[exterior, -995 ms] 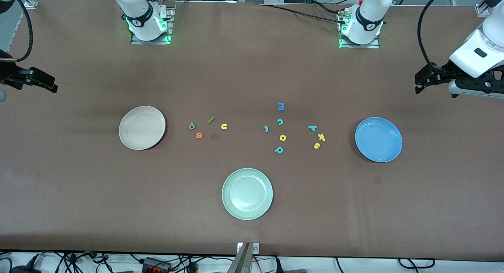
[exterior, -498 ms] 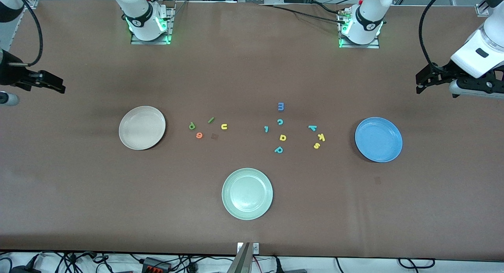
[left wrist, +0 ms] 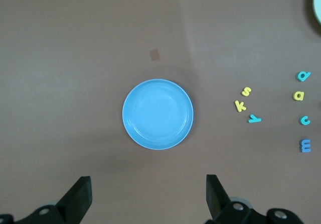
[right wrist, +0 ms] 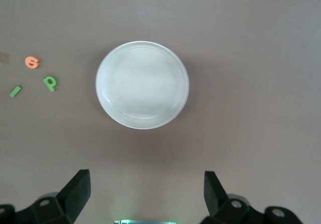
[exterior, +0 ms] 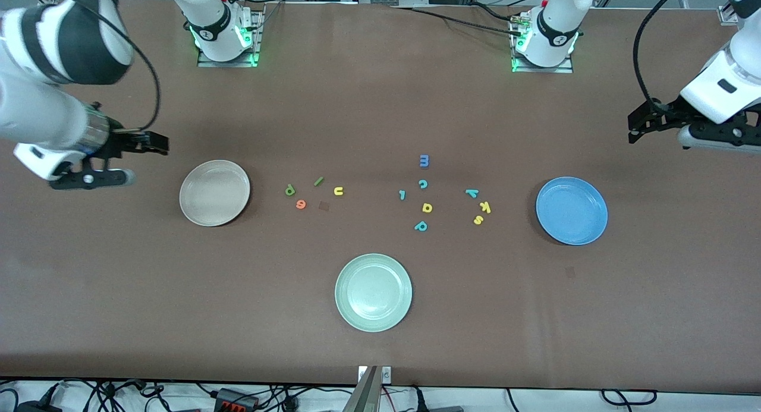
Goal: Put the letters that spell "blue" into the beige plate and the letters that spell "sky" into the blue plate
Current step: 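Move the right gripper to the green p while the left gripper reaches the k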
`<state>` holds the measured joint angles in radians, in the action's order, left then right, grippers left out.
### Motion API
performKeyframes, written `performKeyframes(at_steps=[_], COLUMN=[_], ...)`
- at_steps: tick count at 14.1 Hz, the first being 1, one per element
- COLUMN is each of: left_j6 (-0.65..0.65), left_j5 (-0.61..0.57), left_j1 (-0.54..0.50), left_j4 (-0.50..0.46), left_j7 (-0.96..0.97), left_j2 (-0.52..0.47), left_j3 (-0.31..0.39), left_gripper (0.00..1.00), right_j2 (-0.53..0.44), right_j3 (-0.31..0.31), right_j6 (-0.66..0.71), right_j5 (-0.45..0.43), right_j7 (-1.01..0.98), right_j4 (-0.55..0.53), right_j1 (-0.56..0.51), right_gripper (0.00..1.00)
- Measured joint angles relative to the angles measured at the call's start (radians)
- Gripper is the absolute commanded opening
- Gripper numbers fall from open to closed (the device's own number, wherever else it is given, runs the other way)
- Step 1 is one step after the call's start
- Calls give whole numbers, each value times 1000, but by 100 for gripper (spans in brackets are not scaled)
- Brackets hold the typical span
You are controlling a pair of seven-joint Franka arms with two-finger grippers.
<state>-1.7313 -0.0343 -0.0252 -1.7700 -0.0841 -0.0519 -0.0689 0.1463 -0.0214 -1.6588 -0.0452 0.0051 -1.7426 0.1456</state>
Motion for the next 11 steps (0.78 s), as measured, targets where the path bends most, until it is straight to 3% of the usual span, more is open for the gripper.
performKeyframes(at_steps=[5,11], left_j6=[69,-126], left_j5=[1,1], left_j1=[25,140], left_j4=[-5,-7], left_j7=[3,277], left_j2=[148,382], left_j3=[-20,-36], left_gripper=[100,100], right_j2=[20,212], right_j3=[2,3], right_j6=[-218,-466], right_j5=[55,55], right_j7=[87,209], right_j4=[-151,-210], right_j1=[96,222], right_gripper=[100,100])
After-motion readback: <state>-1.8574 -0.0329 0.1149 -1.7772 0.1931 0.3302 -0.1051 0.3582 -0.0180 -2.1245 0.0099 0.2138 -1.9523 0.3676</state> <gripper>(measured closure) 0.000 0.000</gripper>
